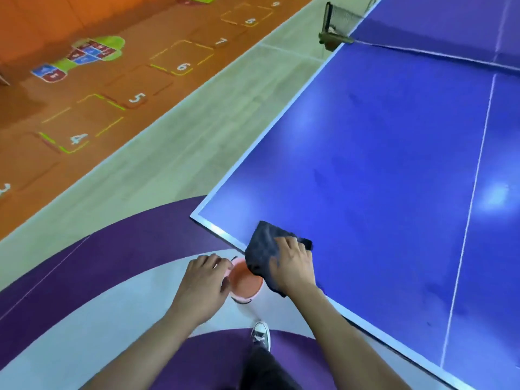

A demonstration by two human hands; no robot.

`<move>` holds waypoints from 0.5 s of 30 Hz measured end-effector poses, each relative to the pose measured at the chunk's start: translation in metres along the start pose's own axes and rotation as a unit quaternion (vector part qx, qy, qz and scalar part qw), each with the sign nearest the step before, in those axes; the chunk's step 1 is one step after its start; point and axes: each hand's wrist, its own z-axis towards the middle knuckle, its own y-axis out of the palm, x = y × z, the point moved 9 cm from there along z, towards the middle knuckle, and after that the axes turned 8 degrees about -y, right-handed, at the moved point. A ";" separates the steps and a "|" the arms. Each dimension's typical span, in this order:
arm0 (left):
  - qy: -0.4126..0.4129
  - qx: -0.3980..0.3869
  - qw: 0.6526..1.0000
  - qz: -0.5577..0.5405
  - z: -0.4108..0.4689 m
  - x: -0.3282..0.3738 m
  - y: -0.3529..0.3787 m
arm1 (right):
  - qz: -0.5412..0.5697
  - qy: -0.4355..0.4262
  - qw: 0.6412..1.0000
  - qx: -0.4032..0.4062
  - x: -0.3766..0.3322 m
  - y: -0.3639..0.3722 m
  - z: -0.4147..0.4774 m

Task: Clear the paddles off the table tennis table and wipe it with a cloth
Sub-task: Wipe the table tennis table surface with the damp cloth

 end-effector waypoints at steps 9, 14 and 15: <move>0.159 -0.102 0.979 0.080 0.129 -0.042 0.026 | 0.030 0.171 0.984 0.049 0.016 0.028 0.046; 0.294 -0.176 0.931 0.128 0.193 -0.052 0.053 | 0.061 0.317 0.941 0.098 0.013 0.049 0.051; 0.320 -0.183 0.920 0.137 0.204 -0.056 0.054 | 0.066 0.349 0.928 0.113 0.007 0.052 0.048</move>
